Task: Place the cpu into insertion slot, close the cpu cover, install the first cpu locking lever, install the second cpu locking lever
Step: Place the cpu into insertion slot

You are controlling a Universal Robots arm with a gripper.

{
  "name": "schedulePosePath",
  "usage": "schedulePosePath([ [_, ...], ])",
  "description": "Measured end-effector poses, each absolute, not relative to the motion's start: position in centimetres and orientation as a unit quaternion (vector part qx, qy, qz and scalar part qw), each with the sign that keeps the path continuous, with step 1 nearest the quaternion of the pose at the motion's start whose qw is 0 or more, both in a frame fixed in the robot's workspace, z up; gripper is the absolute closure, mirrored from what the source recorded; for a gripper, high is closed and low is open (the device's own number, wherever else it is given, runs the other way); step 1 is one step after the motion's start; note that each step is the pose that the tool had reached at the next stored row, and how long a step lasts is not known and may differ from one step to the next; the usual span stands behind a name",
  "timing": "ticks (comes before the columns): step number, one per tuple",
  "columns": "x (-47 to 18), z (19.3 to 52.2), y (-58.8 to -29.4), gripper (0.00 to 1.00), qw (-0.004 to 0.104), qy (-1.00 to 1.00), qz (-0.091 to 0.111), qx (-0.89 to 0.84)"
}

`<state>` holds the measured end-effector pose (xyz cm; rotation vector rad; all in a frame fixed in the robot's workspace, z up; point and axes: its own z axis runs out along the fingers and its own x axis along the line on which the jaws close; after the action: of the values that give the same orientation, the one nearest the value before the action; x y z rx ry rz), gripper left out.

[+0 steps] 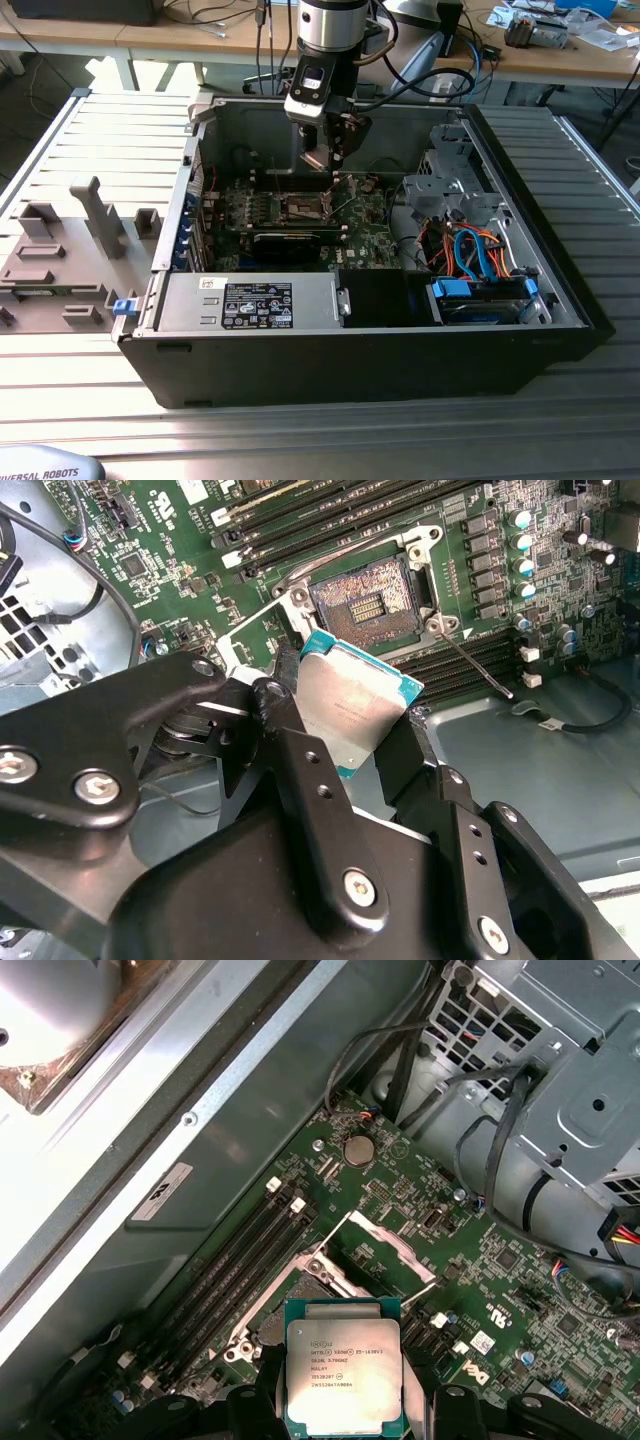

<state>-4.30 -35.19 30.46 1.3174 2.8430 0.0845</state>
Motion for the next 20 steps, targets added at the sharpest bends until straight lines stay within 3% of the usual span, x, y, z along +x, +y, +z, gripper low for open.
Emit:
schedulePosePath([
  [20, -4.3, 30.46, -35.19, 0.46, 0.004, 0.904, 0.027, 0.426],
])
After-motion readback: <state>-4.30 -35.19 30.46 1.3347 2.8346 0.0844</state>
